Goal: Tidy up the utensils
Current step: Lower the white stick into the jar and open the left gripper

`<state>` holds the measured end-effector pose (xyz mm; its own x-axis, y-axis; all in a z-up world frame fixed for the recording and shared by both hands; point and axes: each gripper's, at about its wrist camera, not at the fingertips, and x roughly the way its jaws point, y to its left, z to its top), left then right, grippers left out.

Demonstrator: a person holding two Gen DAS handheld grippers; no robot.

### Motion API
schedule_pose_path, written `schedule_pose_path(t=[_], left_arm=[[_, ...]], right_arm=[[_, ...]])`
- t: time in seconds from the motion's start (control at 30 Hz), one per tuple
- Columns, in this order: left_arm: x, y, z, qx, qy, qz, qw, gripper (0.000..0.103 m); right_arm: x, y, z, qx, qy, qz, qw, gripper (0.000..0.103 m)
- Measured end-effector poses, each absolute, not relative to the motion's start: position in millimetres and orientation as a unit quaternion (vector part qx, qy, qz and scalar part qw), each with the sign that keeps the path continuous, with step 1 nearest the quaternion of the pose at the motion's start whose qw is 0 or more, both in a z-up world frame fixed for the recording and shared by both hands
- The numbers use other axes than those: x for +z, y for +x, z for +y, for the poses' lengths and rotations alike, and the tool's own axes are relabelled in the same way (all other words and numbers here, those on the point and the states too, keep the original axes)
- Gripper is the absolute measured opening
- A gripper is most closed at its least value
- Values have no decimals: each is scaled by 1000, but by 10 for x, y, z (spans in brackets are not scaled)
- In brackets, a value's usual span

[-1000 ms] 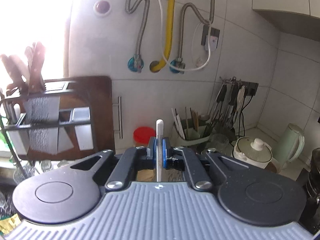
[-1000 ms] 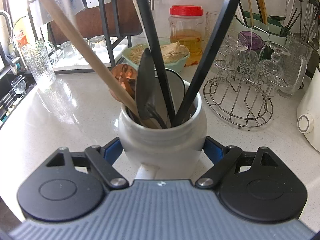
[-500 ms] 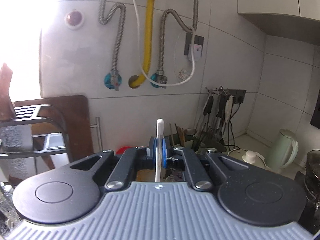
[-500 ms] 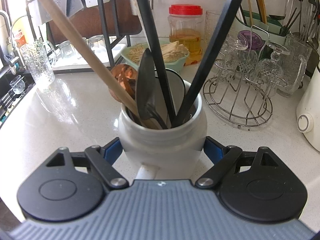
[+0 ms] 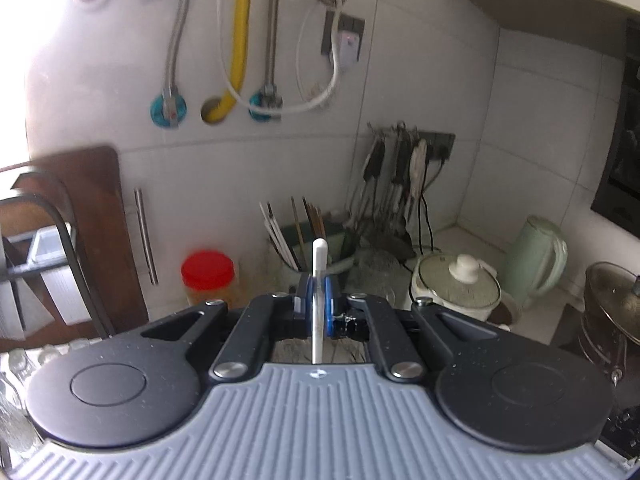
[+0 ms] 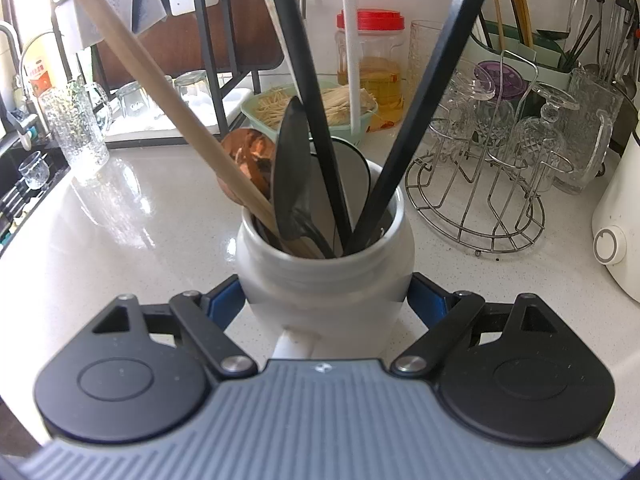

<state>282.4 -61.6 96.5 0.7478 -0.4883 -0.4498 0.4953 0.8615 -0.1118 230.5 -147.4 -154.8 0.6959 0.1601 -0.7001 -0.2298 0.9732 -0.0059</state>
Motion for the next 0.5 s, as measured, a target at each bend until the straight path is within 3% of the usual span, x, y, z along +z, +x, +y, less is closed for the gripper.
schedule_pose_path(t=[0.5], left_arm=[[612,2883,-740,-280,16,306,910,7]], right_arm=[[-1547,2306,-1467,103,-44,374,921,89]])
